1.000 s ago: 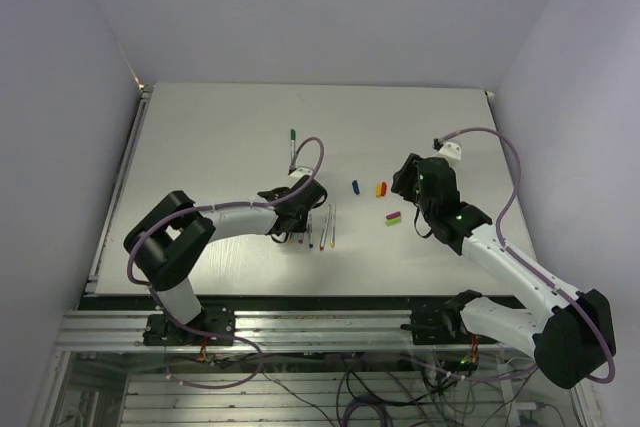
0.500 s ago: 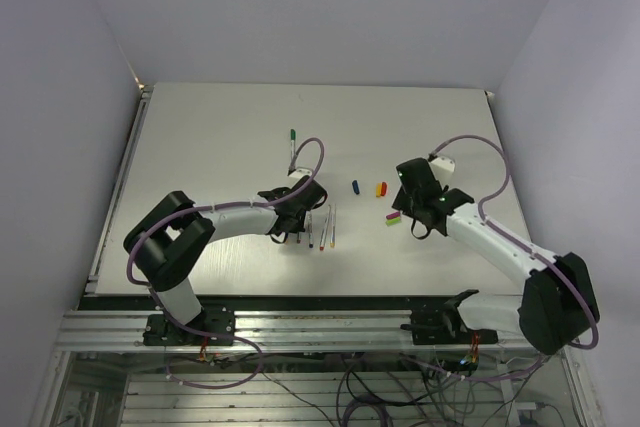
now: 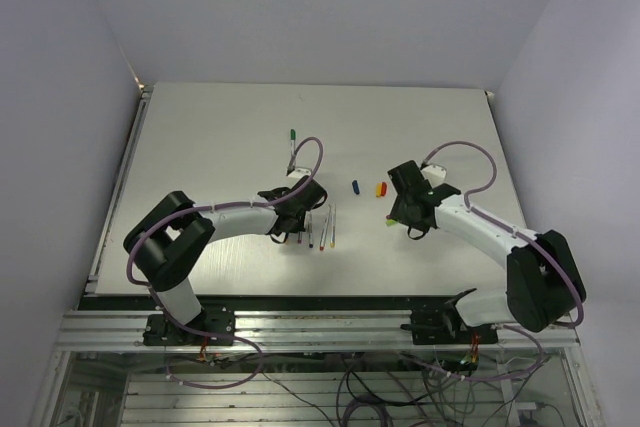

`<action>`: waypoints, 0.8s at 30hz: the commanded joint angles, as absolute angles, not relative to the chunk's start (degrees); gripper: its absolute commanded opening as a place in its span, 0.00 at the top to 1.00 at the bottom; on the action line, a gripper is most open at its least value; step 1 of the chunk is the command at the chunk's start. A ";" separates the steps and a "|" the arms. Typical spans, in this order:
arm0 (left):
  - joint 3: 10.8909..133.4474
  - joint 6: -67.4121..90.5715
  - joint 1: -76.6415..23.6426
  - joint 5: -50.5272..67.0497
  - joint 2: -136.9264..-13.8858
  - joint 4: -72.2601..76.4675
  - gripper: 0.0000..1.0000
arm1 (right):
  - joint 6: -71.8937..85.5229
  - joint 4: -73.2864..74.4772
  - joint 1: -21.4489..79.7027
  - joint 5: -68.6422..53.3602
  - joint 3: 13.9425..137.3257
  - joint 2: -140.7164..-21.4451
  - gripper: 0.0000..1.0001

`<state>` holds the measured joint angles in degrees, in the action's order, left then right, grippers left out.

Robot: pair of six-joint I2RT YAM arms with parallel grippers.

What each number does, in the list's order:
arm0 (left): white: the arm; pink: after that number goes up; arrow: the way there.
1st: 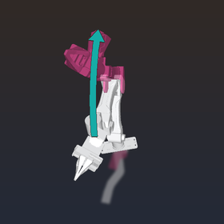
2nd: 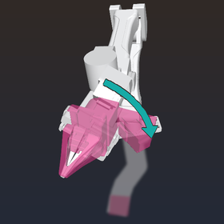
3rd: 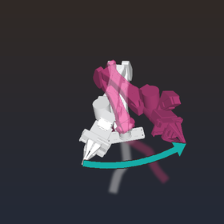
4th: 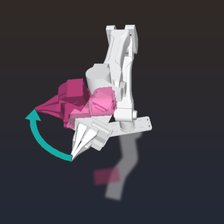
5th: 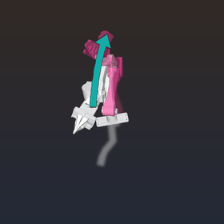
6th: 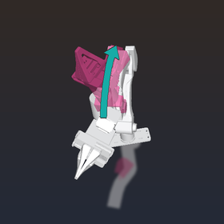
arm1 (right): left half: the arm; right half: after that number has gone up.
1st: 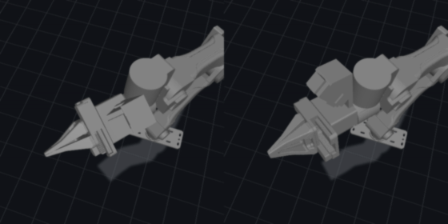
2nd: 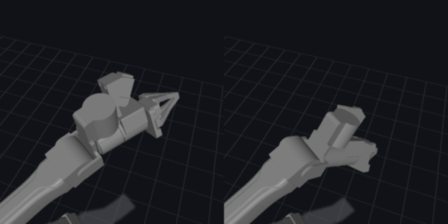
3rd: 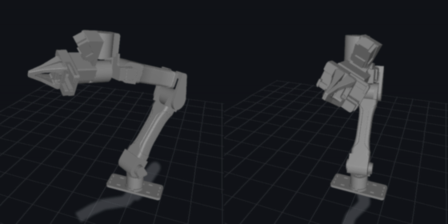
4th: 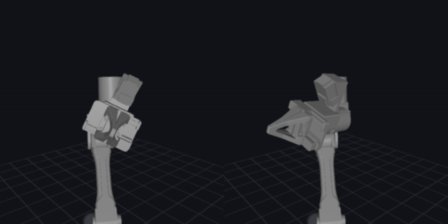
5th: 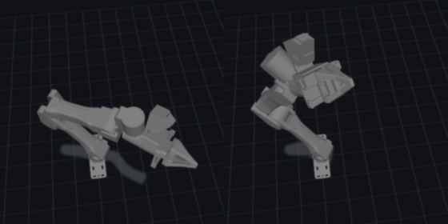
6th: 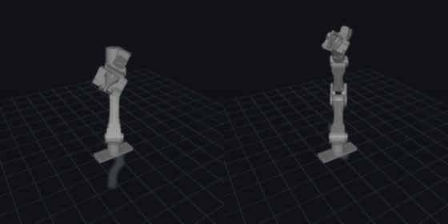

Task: Insert the pens into the pen caps

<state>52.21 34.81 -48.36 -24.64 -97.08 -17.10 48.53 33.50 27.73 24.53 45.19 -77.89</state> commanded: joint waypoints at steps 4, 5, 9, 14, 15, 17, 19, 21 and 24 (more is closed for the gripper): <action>50.28 35.69 -48.77 -22.29 -98.79 -21.57 0.93 | 48.92 32.42 27.86 23.32 47.04 -81.56 0.50; 50.42 35.62 -48.76 -22.36 -98.87 -21.59 0.93 | 49.02 32.29 27.85 23.17 47.22 -82.01 0.50; 50.90 34.89 -48.73 -22.26 -98.96 -21.60 0.93 | 48.57 31.27 27.83 22.88 47.62 -83.61 0.50; 51.45 34.03 -48.77 -22.15 -99.54 -21.59 0.93 | 48.00 30.12 27.85 22.98 48.63 -85.21 0.50; 51.64 33.94 -48.77 -22.10 -99.70 -21.63 0.93 | 47.91 30.05 27.84 23.02 48.87 -85.59 0.50; 52.00 33.84 -48.78 -22.25 -99.92 -21.75 0.93 | 47.90 30.06 27.86 23.03 49.31 -86.45 0.50; 52.46 33.92 -48.78 -23.00 -100.06 -22.24 0.93 | 47.77 30.06 27.86 23.03 49.56 -87.31 0.50; 53.02 33.61 -48.72 -23.88 -100.17 -22.79 0.93 | 47.56 30.03 27.87 22.84 49.64 -87.87 0.50; 53.65 33.16 -48.77 -24.66 -100.36 -23.31 0.93 | 47.37 29.95 27.85 22.85 49.67 -88.53 0.50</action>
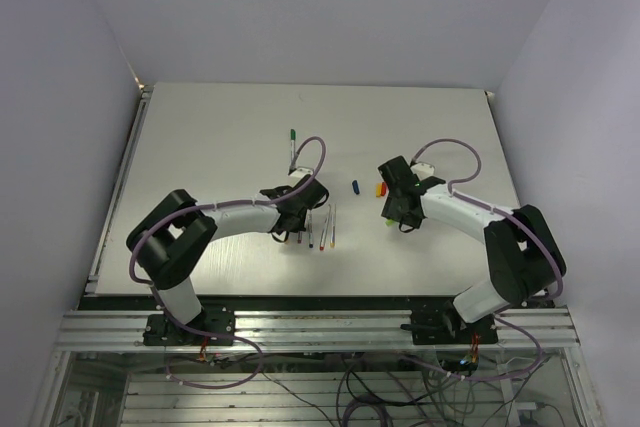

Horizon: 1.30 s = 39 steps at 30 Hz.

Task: Insert the pens into the pen caps

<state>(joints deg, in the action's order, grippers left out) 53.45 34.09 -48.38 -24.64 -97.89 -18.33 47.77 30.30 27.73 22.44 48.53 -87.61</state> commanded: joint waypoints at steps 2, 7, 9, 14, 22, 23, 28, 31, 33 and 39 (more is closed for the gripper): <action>53.69 33.09 -48.75 -24.70 -100.44 -23.27 0.93 | 47.29 29.90 27.86 22.85 49.90 -88.88 0.50; 53.58 33.57 -48.78 -24.44 -100.72 -23.12 0.93 | 47.20 29.51 27.83 22.72 50.09 -90.30 0.50; 53.59 33.74 -48.69 -24.50 -100.66 -23.12 0.93 | 47.11 29.29 27.82 22.44 49.95 -90.99 0.50; 53.66 33.66 -48.71 -24.87 -100.72 -23.50 0.93 | 47.02 28.87 27.83 21.82 49.49 -92.16 0.50; 53.42 34.03 -48.67 -24.65 -100.90 -23.43 0.93 | 47.11 28.83 27.84 21.49 48.61 -92.61 0.51; 53.42 34.01 -48.69 -24.68 -100.83 -23.39 0.93 | 47.08 28.76 27.86 21.45 48.53 -92.59 0.51; 53.28 34.09 -48.64 -24.94 -100.68 -23.32 0.93 | 44.95 27.70 27.86 21.74 49.02 -92.86 0.51; 53.25 34.23 -48.66 -25.20 -100.49 -23.44 0.93 | 42.90 28.33 27.86 22.82 50.65 -93.52 0.51; 52.98 34.35 -48.68 -25.38 -100.27 -23.43 0.93 | 41.05 28.89 27.86 24.29 51.91 -94.03 0.51; 52.74 34.62 -48.64 -25.76 -100.39 -22.81 0.93 | 37.05 32.34 27.80 31.64 55.48 -96.13 0.50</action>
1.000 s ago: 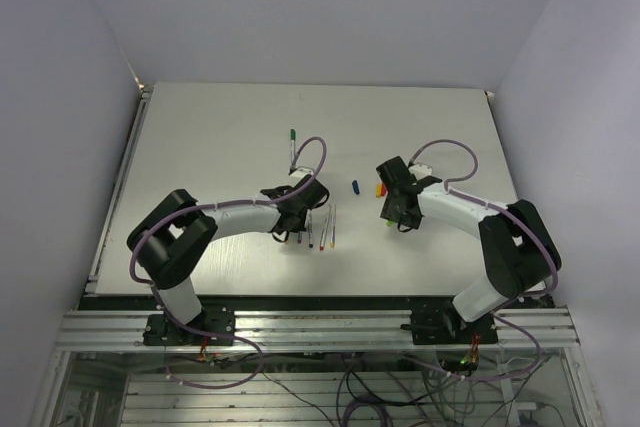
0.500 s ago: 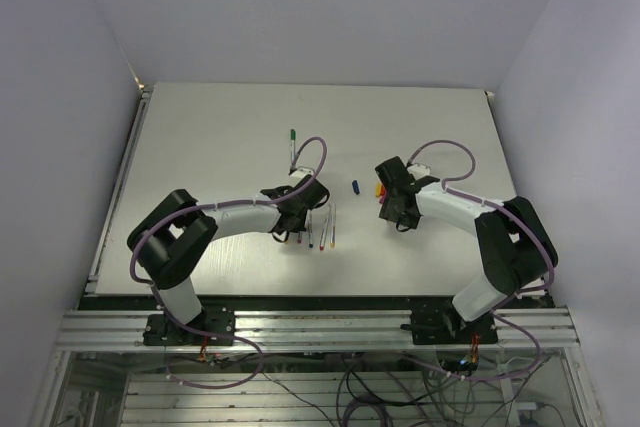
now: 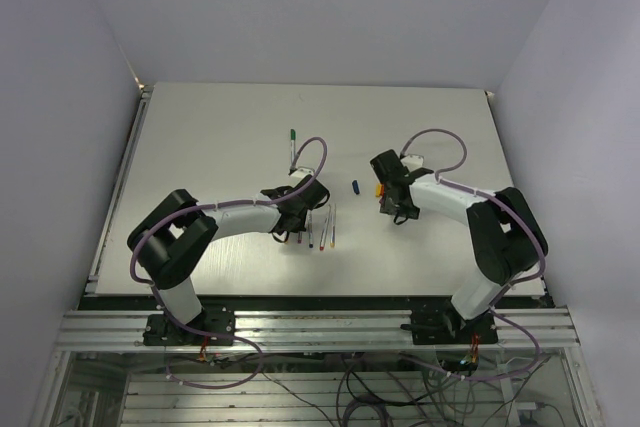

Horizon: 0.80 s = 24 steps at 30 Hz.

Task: Insert the pens into the pen caps

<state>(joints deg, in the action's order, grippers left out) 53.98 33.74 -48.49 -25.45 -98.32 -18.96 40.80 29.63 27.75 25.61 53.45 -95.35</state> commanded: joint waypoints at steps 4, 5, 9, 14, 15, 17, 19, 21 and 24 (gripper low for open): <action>52.63 34.71 -48.62 -25.75 -100.43 -22.26 0.93 | 32.49 31.41 27.26 33.27 55.95 -95.79 0.52; 52.64 34.72 -48.68 -25.75 -100.50 -22.11 0.93 | 31.54 31.18 26.94 32.88 56.17 -96.17 0.52; 52.64 34.55 -48.63 -25.66 -100.65 -21.71 0.93 | 26.71 28.71 25.66 28.97 56.26 -97.50 0.53; 52.18 34.58 -48.65 -26.10 -100.22 -21.70 0.93 | 22.60 26.70 25.31 24.99 56.44 -99.45 0.55; 52.07 34.58 -48.68 -26.18 -100.13 -21.67 0.93 | 22.01 26.42 25.31 24.39 56.48 -99.74 0.55; 51.73 34.78 -48.56 -26.26 -99.87 -21.69 0.93 | 21.40 25.72 25.37 23.54 56.44 -100.44 0.55; 51.44 34.88 -48.56 -26.21 -99.72 -21.42 0.93 | 21.01 24.90 25.35 23.19 56.41 -100.99 0.55; 51.42 34.97 -48.56 -26.15 -99.73 -21.36 0.93 | 20.67 23.85 25.32 22.99 56.40 -101.56 0.55; 51.61 34.82 -48.46 -25.98 -99.91 -21.14 0.93 | 19.77 22.97 25.31 23.47 56.96 -102.75 0.55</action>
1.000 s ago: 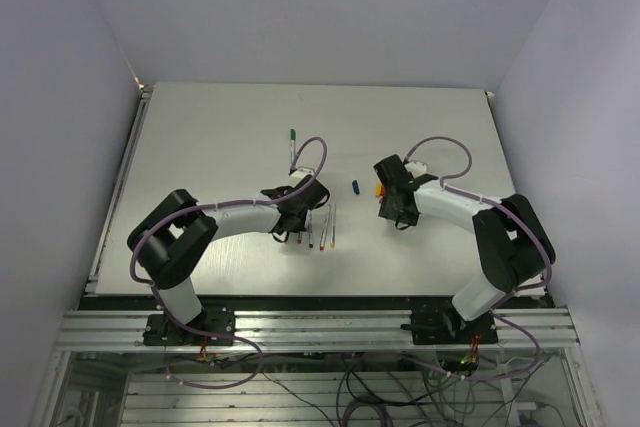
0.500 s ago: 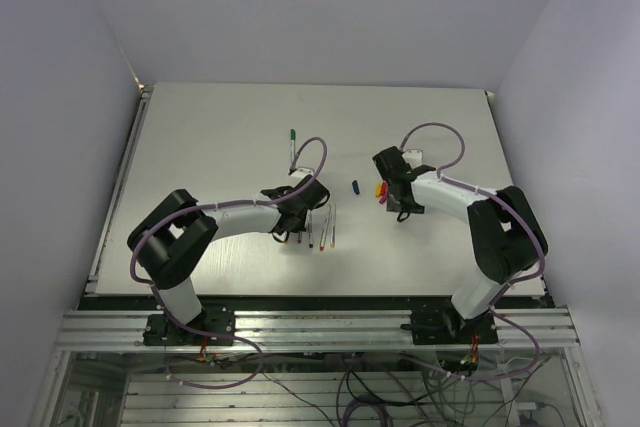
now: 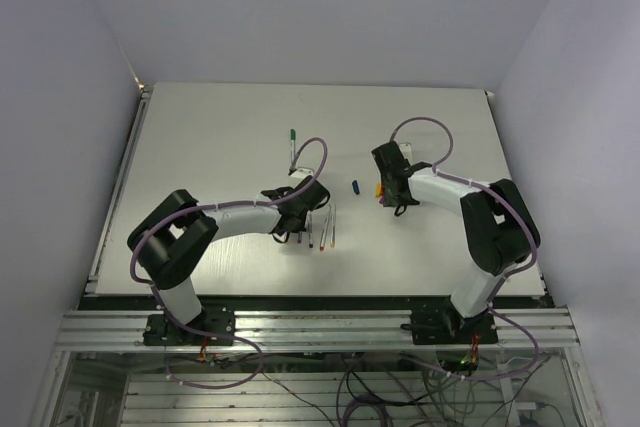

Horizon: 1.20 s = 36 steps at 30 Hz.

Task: Insert the pens into the pen caps

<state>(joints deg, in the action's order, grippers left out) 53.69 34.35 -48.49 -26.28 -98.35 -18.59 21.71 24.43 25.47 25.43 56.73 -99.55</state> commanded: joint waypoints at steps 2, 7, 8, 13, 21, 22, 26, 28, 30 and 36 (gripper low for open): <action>51.83 34.53 -48.39 -26.08 -100.06 -21.12 0.93 | 19.17 22.46 25.31 23.85 57.00 -103.76 0.55; 52.48 33.69 -48.18 -26.02 -100.45 -21.39 0.93 | 18.13 20.41 25.30 23.91 59.24 -105.68 0.54; 52.60 33.60 -48.14 -26.02 -100.46 -21.47 0.93 | 17.97 20.12 25.31 23.91 59.43 -106.00 0.54; 52.85 33.23 -47.96 -26.02 -100.37 -21.61 0.93 | 17.12 18.82 25.27 24.04 60.45 -107.56 0.54; 53.09 32.96 -47.81 -26.23 -100.35 -21.74 0.93 | 16.30 18.31 23.10 24.26 62.87 -110.81 0.55; 53.14 32.96 -47.79 -26.27 -100.37 -21.82 0.93 | 16.40 18.19 22.52 23.52 62.90 -110.90 0.56; 53.31 32.98 -47.68 -26.36 -100.46 -21.97 0.93 | 17.32 18.00 19.84 20.17 62.17 -110.26 0.58; 53.34 32.75 -47.63 -26.29 -100.54 -21.91 0.93 | 17.55 17.74 19.44 19.28 61.35 -109.48 0.59; 53.61 32.55 -47.54 -26.28 -100.75 -22.00 0.93 | 17.55 17.05 19.42 18.36 60.44 -108.95 0.59; 54.53 31.82 -47.40 -26.37 -101.42 -22.35 0.93 | 18.34 16.13 19.42 18.09 59.63 -108.39 0.60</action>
